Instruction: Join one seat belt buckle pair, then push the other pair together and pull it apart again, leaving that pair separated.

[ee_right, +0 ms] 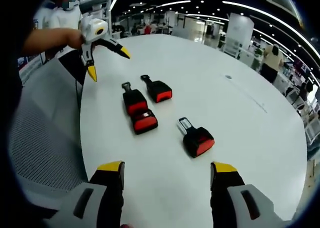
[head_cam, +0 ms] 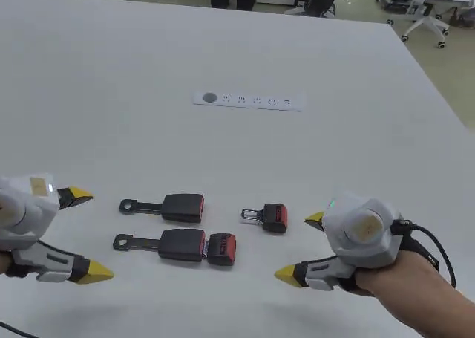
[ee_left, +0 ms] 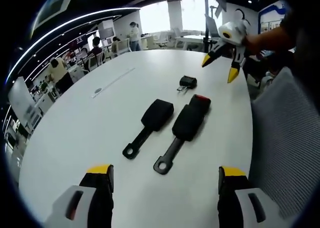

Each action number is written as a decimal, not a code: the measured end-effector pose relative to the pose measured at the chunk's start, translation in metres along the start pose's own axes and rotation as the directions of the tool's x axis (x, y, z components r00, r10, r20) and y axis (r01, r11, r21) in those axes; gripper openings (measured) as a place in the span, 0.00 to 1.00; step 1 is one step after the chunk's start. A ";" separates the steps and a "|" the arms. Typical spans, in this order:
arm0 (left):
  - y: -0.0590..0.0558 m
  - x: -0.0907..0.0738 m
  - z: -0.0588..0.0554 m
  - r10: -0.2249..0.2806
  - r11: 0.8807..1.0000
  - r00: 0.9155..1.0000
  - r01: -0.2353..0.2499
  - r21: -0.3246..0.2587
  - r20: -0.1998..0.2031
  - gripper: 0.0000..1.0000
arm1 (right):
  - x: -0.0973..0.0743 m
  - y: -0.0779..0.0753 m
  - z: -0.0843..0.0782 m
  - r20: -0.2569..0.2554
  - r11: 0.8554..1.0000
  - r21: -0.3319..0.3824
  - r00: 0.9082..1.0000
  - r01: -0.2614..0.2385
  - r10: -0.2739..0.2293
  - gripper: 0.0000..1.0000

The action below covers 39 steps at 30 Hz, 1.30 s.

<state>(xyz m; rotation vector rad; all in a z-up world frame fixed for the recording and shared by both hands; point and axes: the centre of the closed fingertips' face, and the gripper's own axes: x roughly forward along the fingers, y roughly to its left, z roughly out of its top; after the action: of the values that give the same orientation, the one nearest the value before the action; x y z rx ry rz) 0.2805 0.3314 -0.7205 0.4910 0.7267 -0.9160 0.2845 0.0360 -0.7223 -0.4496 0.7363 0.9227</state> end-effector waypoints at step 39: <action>-0.009 -0.032 -0.027 0.117 0.971 0.991 -0.100 -0.216 0.069 1.00 | -0.020 0.024 0.003 0.137 0.981 0.183 0.986 0.064 -0.090 0.99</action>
<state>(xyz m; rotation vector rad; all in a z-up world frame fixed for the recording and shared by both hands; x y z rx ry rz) 0.2506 0.3617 -0.7157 0.3000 0.7072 -0.7417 0.2578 0.0405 -0.7066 -0.2483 0.6575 0.7996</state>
